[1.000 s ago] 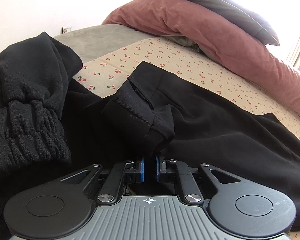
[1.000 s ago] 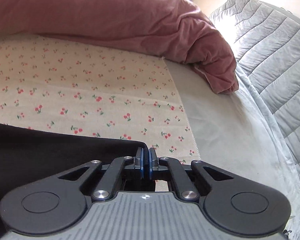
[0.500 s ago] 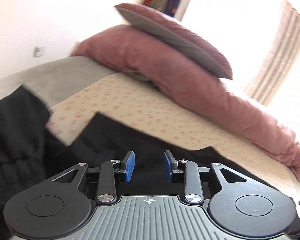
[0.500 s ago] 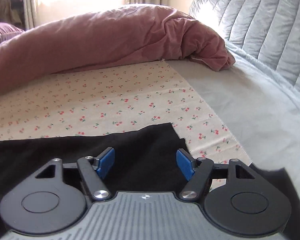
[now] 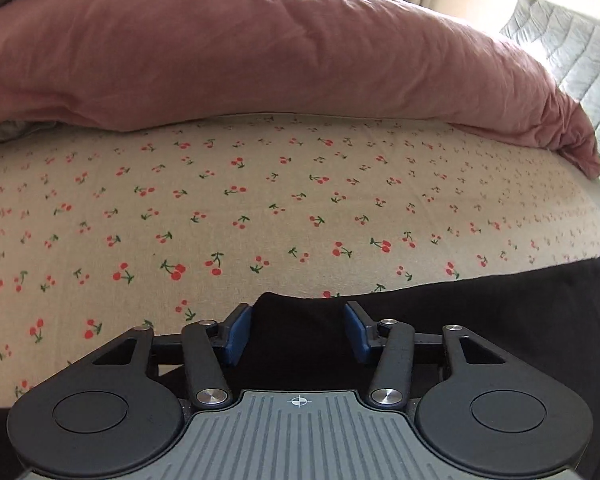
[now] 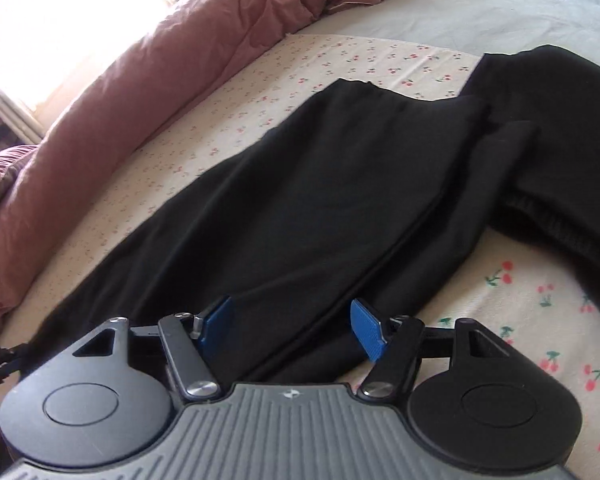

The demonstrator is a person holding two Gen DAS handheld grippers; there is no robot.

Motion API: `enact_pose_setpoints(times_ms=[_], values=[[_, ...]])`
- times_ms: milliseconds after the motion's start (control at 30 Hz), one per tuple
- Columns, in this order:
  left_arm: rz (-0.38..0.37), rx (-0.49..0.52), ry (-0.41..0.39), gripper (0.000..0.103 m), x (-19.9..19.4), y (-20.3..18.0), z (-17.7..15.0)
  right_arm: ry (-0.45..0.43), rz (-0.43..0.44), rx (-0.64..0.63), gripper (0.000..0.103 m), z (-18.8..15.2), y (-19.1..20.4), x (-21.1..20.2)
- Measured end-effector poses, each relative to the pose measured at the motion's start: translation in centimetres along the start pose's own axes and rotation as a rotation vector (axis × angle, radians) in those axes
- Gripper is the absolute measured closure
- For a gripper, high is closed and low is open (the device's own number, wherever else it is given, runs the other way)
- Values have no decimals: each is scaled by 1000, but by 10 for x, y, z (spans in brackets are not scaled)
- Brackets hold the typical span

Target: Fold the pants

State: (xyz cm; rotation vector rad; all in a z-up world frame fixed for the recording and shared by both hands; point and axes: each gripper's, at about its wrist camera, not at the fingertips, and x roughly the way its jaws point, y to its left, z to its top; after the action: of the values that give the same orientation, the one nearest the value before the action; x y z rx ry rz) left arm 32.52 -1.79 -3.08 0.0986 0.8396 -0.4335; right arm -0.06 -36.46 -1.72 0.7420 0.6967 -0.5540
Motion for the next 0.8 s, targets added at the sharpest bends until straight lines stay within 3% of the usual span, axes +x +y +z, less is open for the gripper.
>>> enact_pose_setpoints(times_ms=[33, 133, 167, 233, 267, 300, 367, 433, 467, 500, 600, 700, 800], values=[[47, 27, 4, 101, 4, -3, -1, -8, -1, 40, 66, 7, -10, -1], [77, 17, -21, 103, 4, -6, -3, -50, -37, 38, 67, 13, -18, -5], [102, 26, -41, 103, 3, -8, -1, -53, -51, 45, 74, 13, -21, -4], [128, -19, -79, 103, -1, -4, 6, -62, -27, 125, 74, 16, -34, -9], [135, -35, -88, 103, 0, -3, 13, -90, -28, 155, 69, 19, -40, -13], [142, -39, -90, 103, 2, -2, 16, -139, -44, 163, 55, 21, -43, -20], [151, -43, -76, 103, 8, -1, 18, -199, -99, 129, 47, 28, -43, -24], [151, -42, -68, 103, 16, -4, 16, -170, -87, 130, 51, 41, -45, -5], [147, -44, -69, 103, 17, -5, 14, -144, -69, 158, 72, 45, -49, 3], [142, -47, -72, 103, 16, -5, 12, -116, -68, 211, 103, 45, -55, 14], [119, -59, -68, 103, 12, 0, 11, -138, -104, 231, 103, 43, -57, 17], [87, -48, -58, 100, 6, 3, 12, -217, -82, 227, 103, 37, -55, -8], [77, -36, -52, 96, 8, -1, 13, -281, -136, 188, 103, 25, -58, -26]])
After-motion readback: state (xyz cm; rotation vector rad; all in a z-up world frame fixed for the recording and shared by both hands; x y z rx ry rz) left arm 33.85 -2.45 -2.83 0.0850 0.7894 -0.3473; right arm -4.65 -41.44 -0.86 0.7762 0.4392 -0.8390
